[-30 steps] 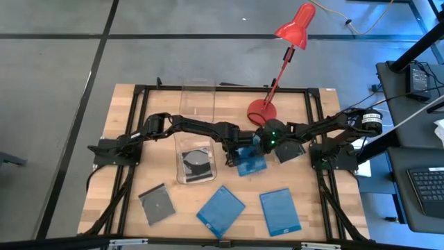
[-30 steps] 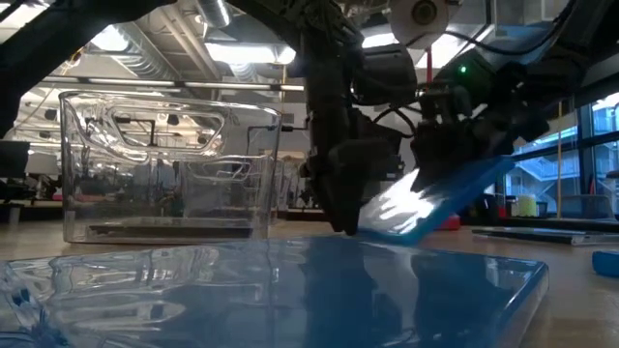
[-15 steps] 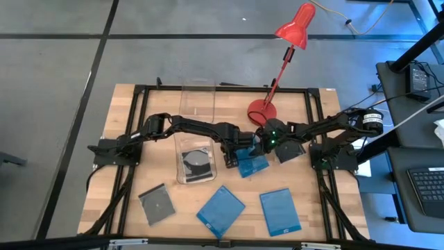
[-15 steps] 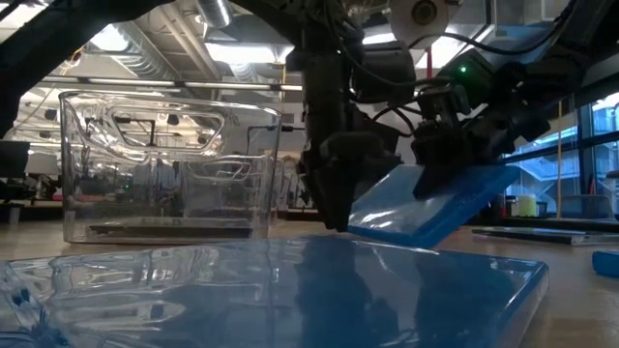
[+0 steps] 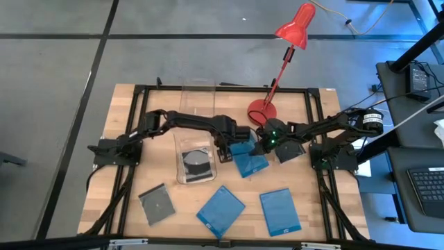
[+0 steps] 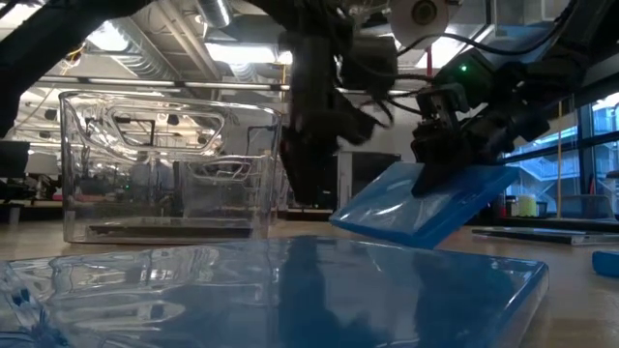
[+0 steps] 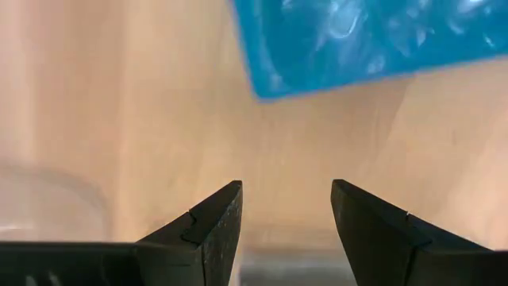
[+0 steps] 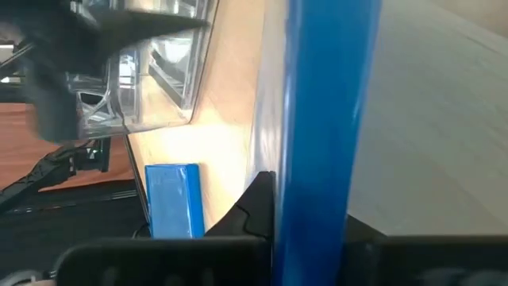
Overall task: Pick & place jewel cases by type
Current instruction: Put the top left blue cd case into the top transparent bin
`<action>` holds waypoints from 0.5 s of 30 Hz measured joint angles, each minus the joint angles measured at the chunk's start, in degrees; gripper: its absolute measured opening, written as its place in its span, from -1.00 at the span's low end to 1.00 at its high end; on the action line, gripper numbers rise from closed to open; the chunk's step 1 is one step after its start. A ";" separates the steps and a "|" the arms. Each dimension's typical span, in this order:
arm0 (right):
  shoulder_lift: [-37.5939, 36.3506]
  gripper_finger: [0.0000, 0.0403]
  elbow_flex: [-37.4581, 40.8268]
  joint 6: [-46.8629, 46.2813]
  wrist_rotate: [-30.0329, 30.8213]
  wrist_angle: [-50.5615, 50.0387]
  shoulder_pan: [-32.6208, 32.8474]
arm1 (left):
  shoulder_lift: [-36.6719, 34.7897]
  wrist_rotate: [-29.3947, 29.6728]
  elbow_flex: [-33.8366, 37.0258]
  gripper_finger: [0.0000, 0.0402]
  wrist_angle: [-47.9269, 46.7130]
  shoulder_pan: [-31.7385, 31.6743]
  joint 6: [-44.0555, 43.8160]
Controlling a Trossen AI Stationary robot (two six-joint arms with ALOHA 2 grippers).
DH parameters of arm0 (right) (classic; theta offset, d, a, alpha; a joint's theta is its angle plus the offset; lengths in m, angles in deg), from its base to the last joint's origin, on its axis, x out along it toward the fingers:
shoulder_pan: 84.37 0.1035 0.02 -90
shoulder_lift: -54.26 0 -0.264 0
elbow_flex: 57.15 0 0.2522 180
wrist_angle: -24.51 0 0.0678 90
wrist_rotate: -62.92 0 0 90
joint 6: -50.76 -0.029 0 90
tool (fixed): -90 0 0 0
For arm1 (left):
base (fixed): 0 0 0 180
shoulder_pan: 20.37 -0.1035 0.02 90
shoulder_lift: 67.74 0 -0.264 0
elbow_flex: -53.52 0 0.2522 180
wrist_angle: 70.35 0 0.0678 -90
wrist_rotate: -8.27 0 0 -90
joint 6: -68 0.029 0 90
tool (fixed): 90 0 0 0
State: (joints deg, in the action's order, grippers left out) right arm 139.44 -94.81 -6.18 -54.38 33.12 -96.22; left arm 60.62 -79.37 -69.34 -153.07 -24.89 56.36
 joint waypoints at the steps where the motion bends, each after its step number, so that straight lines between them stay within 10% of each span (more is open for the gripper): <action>1: 0.00 -0.91 0.02 0.01 0.01 0.47 0.00 | -1.17 0.32 0.00 -0.05 -0.80 -0.18 -0.06; 15: 0.11 -0.90 -8.86 2.19 -1.19 5.37 -4.54 | -22.48 18.92 0.00 -0.05 0.71 -0.93 -5.07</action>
State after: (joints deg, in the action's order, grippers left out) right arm 139.55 -103.67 -4.00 -55.57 38.49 -100.76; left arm 38.13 -60.45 -69.34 -152.35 -25.81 51.30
